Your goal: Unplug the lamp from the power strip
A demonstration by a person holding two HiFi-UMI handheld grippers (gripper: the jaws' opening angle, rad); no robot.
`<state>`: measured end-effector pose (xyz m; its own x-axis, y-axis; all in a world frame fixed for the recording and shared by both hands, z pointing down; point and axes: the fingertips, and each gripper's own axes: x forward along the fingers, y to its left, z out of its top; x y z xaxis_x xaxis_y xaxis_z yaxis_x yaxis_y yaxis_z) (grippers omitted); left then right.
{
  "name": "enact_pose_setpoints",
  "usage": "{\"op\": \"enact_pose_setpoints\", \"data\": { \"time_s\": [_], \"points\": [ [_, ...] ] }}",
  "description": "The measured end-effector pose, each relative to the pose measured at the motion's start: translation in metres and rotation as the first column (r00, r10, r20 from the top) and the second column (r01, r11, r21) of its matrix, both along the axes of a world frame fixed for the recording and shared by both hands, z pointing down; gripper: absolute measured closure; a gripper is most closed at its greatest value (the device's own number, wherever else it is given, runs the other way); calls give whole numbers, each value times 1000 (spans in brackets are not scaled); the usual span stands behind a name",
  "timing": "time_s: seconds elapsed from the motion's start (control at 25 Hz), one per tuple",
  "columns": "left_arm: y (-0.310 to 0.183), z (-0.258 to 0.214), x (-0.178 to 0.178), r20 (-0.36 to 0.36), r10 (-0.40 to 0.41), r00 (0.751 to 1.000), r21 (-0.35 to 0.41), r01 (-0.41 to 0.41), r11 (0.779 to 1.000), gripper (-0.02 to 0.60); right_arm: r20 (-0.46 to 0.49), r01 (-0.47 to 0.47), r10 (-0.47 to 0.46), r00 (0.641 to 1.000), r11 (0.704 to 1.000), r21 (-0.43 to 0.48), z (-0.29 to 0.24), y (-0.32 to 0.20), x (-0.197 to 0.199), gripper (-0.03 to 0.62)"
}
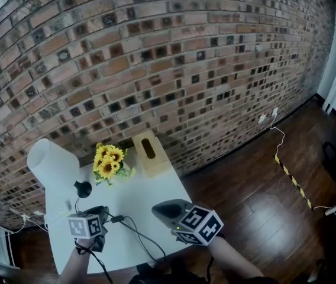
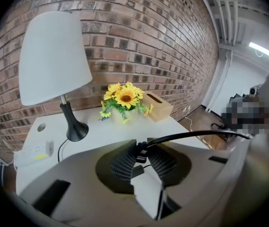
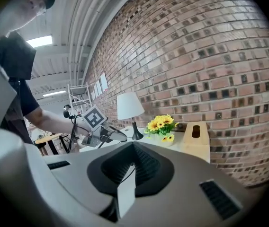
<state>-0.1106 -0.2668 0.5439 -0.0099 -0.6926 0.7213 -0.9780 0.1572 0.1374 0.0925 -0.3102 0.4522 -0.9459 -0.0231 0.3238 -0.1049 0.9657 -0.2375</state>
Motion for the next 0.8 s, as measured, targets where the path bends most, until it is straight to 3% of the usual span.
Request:
{"op": "enact_pose_setpoints", "data": {
  "time_s": [0.48,0.8],
  "points": [
    [-50,10,27,-1,141,990,-15,-141,990,486,-38,-130,128,991,991,-30,11,-6,33,592],
    [-92,49,42,-32,284,958,-68,-286,956,486,-138,-208,205,969,978,-9,24,-2,41,592]
  ]
}}
